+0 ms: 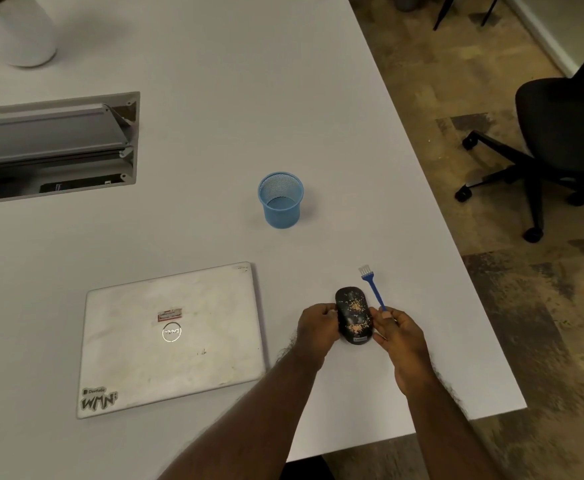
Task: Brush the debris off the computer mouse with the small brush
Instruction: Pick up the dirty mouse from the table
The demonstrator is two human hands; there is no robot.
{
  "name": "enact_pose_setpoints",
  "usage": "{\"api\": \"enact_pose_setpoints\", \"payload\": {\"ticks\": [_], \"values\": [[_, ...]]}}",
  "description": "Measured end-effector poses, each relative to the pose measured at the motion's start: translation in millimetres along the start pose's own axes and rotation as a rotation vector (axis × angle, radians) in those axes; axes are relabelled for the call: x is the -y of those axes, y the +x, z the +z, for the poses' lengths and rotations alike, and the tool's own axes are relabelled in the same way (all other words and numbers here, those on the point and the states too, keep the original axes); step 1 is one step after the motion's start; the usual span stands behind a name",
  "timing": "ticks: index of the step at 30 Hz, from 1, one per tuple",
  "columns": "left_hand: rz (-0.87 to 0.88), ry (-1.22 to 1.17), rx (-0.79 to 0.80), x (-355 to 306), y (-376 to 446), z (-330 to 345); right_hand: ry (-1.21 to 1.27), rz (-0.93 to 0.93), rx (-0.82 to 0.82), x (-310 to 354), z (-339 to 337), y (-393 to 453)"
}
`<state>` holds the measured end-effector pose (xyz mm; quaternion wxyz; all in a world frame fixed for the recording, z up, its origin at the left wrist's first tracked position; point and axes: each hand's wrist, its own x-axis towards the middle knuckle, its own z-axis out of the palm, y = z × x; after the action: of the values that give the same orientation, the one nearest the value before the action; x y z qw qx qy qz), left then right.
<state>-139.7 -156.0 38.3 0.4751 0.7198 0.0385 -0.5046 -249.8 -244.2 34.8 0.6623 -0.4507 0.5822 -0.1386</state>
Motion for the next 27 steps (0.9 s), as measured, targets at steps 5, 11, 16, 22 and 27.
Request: {"api": "enact_pose_setpoints", "payload": {"ticks": [5, 11, 16, 22, 27], "values": [[0.012, -0.027, -0.055, 9.1, 10.3, 5.9, -0.048, -0.033, 0.0, -4.6, 0.1, 0.8], [0.049, -0.042, -0.105, 15.7, 15.2, 14.7, -0.028, -0.052, -0.004, -4.1, 0.0, -5.4], [0.023, -0.074, -0.1, 11.9, 12.9, 15.0, -0.03, -0.059, -0.002, -1.5, -3.2, -9.7], [-0.016, -0.235, 0.056, 6.7, 2.9, 13.7, -0.025, -0.076, 0.018, 2.1, -7.7, -21.1], [-0.146, -0.508, 0.186, 3.8, -12.6, 12.9, 0.017, -0.073, 0.048, 4.9, -15.5, -43.9]]}}
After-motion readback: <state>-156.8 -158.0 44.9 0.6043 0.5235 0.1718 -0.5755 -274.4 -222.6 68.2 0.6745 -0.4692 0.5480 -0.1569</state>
